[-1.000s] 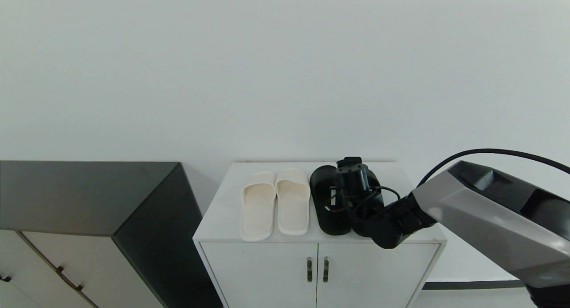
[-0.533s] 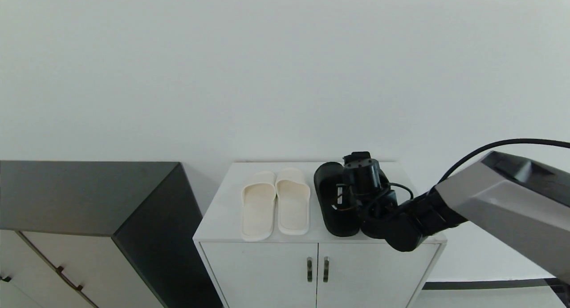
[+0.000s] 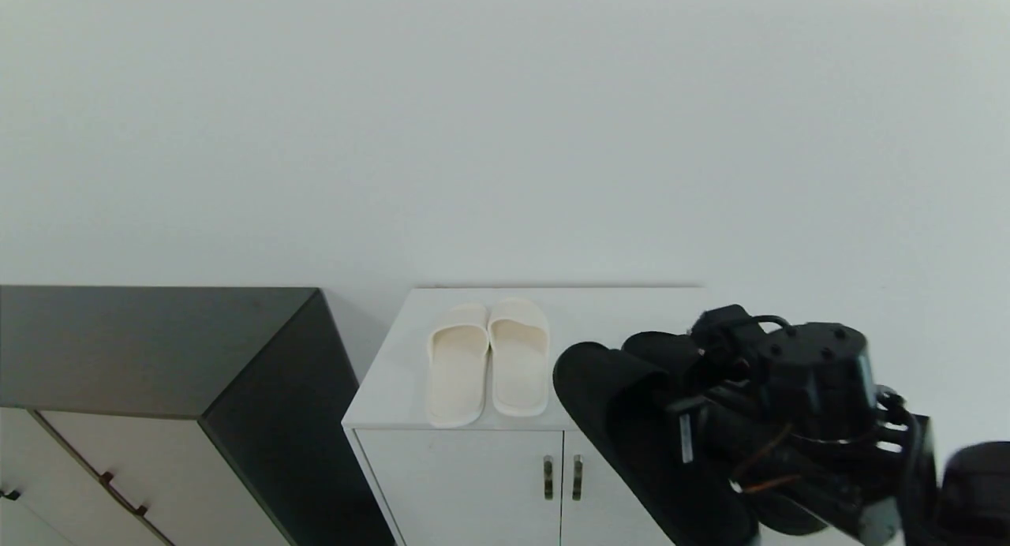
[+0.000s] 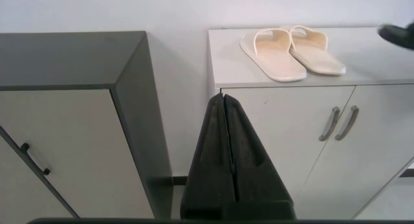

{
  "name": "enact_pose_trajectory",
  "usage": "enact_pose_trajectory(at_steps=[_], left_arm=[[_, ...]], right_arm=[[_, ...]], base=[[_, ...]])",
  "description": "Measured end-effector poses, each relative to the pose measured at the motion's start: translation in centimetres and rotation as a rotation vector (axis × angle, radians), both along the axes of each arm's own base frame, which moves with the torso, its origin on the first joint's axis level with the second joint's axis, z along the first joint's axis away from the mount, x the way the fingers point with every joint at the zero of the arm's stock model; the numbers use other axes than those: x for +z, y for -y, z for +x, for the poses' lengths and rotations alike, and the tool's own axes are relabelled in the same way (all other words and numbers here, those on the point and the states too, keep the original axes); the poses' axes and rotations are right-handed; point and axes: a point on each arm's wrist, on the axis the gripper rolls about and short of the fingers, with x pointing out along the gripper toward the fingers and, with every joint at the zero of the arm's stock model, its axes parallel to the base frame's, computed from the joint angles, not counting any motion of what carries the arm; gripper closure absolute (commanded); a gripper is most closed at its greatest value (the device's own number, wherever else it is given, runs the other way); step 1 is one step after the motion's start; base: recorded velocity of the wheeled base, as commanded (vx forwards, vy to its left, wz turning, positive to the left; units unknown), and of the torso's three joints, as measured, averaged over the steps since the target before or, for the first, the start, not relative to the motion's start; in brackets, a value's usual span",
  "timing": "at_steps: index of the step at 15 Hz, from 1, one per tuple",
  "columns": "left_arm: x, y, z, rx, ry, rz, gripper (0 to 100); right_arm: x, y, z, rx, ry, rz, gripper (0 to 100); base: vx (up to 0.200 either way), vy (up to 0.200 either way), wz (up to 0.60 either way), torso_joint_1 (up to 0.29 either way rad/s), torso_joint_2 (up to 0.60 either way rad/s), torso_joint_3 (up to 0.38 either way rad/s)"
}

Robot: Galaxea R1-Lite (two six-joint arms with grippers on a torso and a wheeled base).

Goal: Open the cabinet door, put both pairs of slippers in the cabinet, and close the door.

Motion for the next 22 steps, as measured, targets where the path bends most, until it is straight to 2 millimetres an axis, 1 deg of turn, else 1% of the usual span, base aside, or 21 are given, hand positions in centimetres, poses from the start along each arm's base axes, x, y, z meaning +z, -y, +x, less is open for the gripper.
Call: enact_pose_trajectory(at_steps=[1, 2, 4, 7, 11, 22], left_arm=[[0.0, 0.0, 0.0, 0.000, 0.000, 0.000, 100], [0.0, 0.0, 0.0, 0.000, 0.000, 0.000, 100], [0.0, 0.0, 0.0, 0.000, 0.000, 0.000, 100], [0.0, 0.0, 0.0, 0.000, 0.000, 0.000, 100], [0.0, 0.0, 0.0, 0.000, 0.000, 0.000, 100], [0.0, 0.0, 0.0, 0.000, 0.000, 0.000, 100]], right_arm=[[0.0, 0.9, -1.6, 0.060, 0.004, -0.047, 100], [0.1, 1.4, -2.5, 0.085, 0.006, -0.065, 100], [0.5, 1.8, -3.6, 0.106, 0.020, -0.054, 100], [-0.1, 2.4, -4.5, 0.119, 0.004, -0.064, 100], [-0.2, 2.8, -4.9, 0.130, -0.003, -0.064, 100], [-0.9, 2.7, -4.7, 0.123, -0.031, -0.070, 100]], base=[[0.000, 0.000, 0.00, 0.000, 0.00, 0.000], [0.000, 0.000, 0.00, 0.000, 0.00, 0.000], [-0.200, 0.000, 0.00, 0.002, 0.00, 0.005], [-0.200, 0.000, 0.00, 0.004, 0.01, 0.002], [-0.200, 0.000, 0.00, 0.000, 0.00, 0.005], [0.000, 0.000, 0.00, 0.000, 0.00, 0.000]])
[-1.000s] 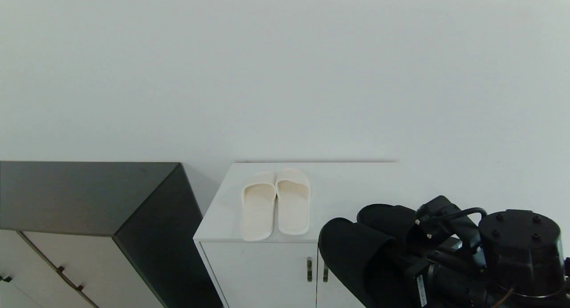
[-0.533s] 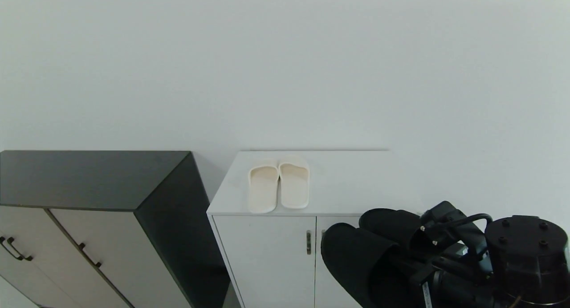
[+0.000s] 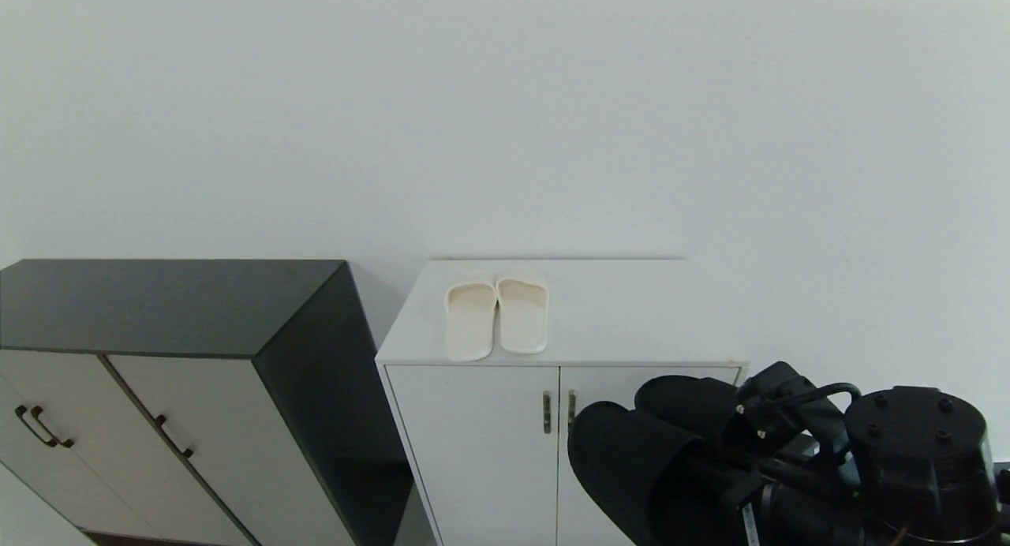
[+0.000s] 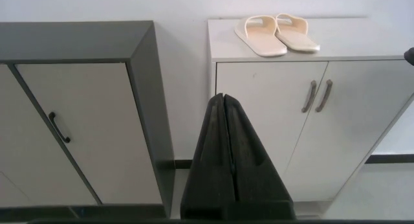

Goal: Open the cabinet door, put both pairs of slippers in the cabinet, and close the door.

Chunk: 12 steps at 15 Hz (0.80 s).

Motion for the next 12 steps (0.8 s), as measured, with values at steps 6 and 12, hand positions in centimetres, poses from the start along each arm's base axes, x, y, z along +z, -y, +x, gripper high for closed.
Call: enact_pose_trajectory(at_steps=[6, 12], left_arm=[[0.00, -0.01, 0.00, 0.004, 0.000, 0.001, 100], [0.00, -0.01, 0.00, 0.005, 0.000, -0.003, 100]], right_arm=[[-0.17, 0.05, -0.05, 0.002, 0.005, 0.010, 100], [-0.34, -0.14, 0.03, 0.023, -0.005, 0.033, 100]], base=[[0.000, 0.000, 0.00, 0.000, 0.00, 0.000], [0.000, 0.000, 0.00, 0.000, 0.00, 0.000]])
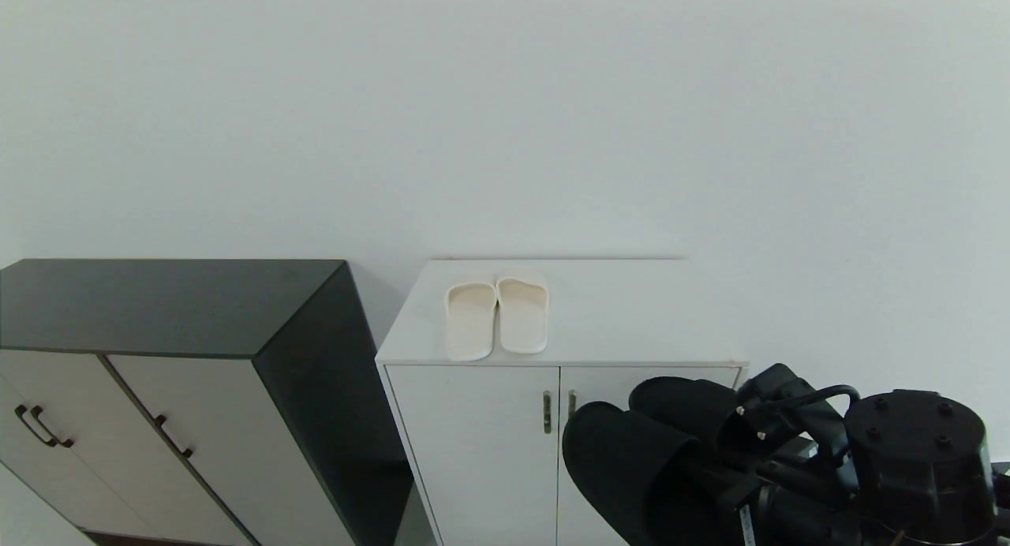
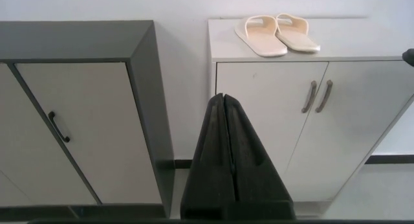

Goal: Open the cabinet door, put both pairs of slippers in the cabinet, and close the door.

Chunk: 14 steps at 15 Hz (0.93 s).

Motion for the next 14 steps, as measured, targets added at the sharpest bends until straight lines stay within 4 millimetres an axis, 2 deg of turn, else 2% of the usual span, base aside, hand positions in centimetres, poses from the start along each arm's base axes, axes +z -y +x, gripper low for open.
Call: enact_pose_trajectory(at_steps=[1, 7, 14], left_arm=[[0.0, 0.0, 0.0, 0.001, 0.000, -0.001, 0], [0.0, 0.0, 0.0, 0.000, 0.000, 0.001, 0], [0.0, 0.0, 0.0, -0.017, 0.000, 0.037, 0]], right_arm=[[-0.1, -0.1, 0.0, 0.012, -0.008, 0.000, 100], [-0.4, -0.1, 0.1, 0.005, -0.011, 0.030, 100], [-1.9, -0.5, 0.4, 0.000, -0.020, 0.020, 100]], base=[[0.000, 0.000, 0.00, 0.000, 0.00, 0.000], [0.000, 0.000, 0.00, -0.121, 0.26, 0.140], [0.000, 0.000, 0.00, -0.157, 0.36, 0.197]])
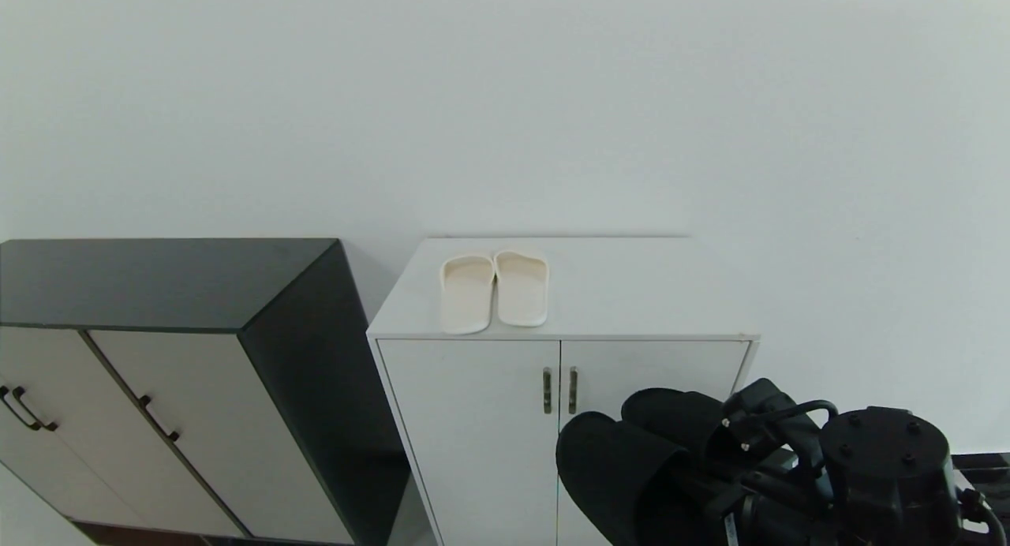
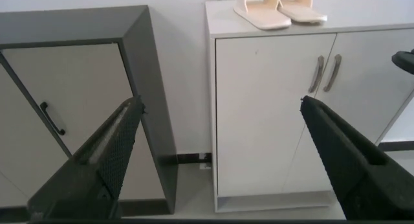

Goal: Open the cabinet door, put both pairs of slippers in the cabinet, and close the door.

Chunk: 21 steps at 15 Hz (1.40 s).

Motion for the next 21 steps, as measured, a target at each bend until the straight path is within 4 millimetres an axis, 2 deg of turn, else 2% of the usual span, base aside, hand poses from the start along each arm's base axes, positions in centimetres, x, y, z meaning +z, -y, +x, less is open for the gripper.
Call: enact_pose_trajectory(at_steps=[6, 7, 10, 12, 14, 21], left_arm=[[0.2, -0.1, 0.0, 0.028, 0.023, -0.031, 0], [1.0, -0.1, -0.2, 0.041, 0.067, -0.067, 0], [5.6, -0.1, -1.1, 0.017, 0.161, -0.124, 0], [8.1, 0.3, -0.5, -0.148, 0.128, -0.124, 0], [9.6, 0.5, 0.6, -0.268, 0.077, -0.127, 0], [9.7, 0.7, 3.2, -0.332, -0.049, -0.144, 0]], right_arm=[[-0.5, 0.0, 0.0, 0.008, -0.012, -0.017, 100], [-0.4, -0.1, -0.1, 0.008, -0.008, -0.016, 100], [-0.4, -0.1, 0.0, 0.009, 0.001, -0.007, 100], [-0.7, 0.1, -0.3, 0.010, -0.008, -0.020, 100], [-0.9, 0.1, -0.5, 0.016, -0.011, -0.026, 100], [-1.0, 0.0, -0.7, 0.027, -0.011, -0.027, 100]], base=[[0.000, 0.000, 0.00, -0.197, 0.47, 0.257], [0.000, 0.000, 0.00, -0.222, 0.55, 0.310], [0.000, 0.000, 0.00, -0.227, 0.55, 0.326], [0.000, 0.000, 0.00, -0.212, 0.54, 0.325], [0.000, 0.000, 0.00, -0.202, 0.52, 0.317], [0.000, 0.000, 0.00, -0.175, 0.49, 0.318]])
